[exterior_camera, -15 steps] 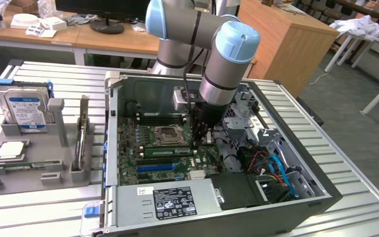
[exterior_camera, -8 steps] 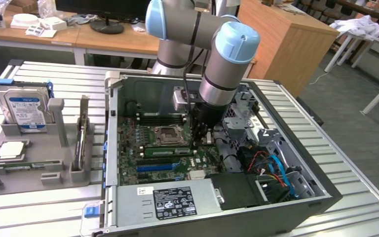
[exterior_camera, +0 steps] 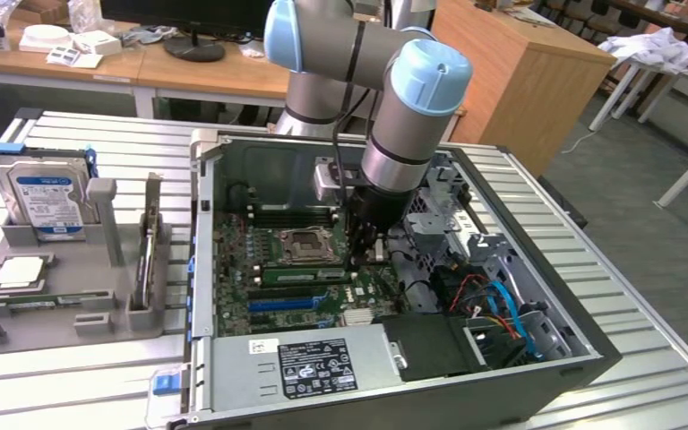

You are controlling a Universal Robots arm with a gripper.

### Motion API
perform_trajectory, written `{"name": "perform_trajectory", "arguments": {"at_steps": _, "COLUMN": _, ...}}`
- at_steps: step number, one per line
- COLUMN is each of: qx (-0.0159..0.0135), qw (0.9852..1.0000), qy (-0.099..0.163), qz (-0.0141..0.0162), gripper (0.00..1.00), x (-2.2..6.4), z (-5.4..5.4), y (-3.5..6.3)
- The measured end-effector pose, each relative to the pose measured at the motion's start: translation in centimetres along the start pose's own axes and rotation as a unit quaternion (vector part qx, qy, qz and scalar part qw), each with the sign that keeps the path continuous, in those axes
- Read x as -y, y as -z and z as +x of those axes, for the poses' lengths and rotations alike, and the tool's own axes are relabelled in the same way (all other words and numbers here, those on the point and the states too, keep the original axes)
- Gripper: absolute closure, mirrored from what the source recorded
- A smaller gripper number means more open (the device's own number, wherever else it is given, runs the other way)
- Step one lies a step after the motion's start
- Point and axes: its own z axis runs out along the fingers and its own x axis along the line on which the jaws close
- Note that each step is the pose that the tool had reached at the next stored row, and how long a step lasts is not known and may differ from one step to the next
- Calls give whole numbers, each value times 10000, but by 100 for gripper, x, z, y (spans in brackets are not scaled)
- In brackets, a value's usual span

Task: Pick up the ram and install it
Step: 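Press down the ram until it locks into place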

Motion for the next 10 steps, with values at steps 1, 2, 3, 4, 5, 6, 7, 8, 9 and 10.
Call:
{"name": "perform_trajectory", "arguments": {"at_steps": 1, "qx": 0, "qw": 10000, "qy": 0, "qz": 0, "gripper": 89, "x": 0, "z": 0, "y": 0}}
{"name": "perform_trajectory", "arguments": {"at_steps": 2, "qx": 0, "qw": 10000, "qy": 0, "qz": 0, "gripper": 89, "x": 0, "z": 0, "y": 0}}
{"name": "perform_trajectory", "arguments": {"at_steps": 3, "qx": 0, "qw": 10000, "qy": 0, "qz": 0, "gripper": 89, "x": 0, "z": 0, "y": 0}}
{"name": "perform_trajectory", "arguments": {"at_steps": 4, "qx": 0, "qw": 10000, "qy": 0, "qz": 0, "gripper": 89, "x": 0, "z": 0, "y": 0}}
{"name": "perform_trajectory", "arguments": {"at_steps": 5, "qx": 0, "qw": 10000, "qy": 0, "qz": 0, "gripper": 89, "x": 0, "z": 0, "y": 0}}
{"name": "perform_trajectory", "arguments": {"at_steps": 6, "qx": 0, "qw": 10000, "qy": 0, "qz": 0, "gripper": 89, "x": 0, "z": 0, "y": 0}}
{"name": "perform_trajectory", "arguments": {"at_steps": 7, "qx": -1, "qw": 10000, "qy": 0, "qz": 0, "gripper": 89, "x": 0, "z": 0, "y": -2}}
{"name": "perform_trajectory", "arguments": {"at_steps": 8, "qx": 0, "qw": 10000, "qy": 0, "qz": 1, "gripper": 89, "x": 1, "z": 0, "y": -6}}
{"name": "perform_trajectory", "arguments": {"at_steps": 9, "qx": -1, "qw": 10000, "qy": 0, "qz": 1, "gripper": 89, "x": 1, "z": 0, "y": -10}}
{"name": "perform_trajectory", "arguments": {"at_steps": 10, "qx": -1, "qw": 10000, "qy": 0, "qz": 0, "gripper": 89, "x": 0, "z": 1, "y": -10}}
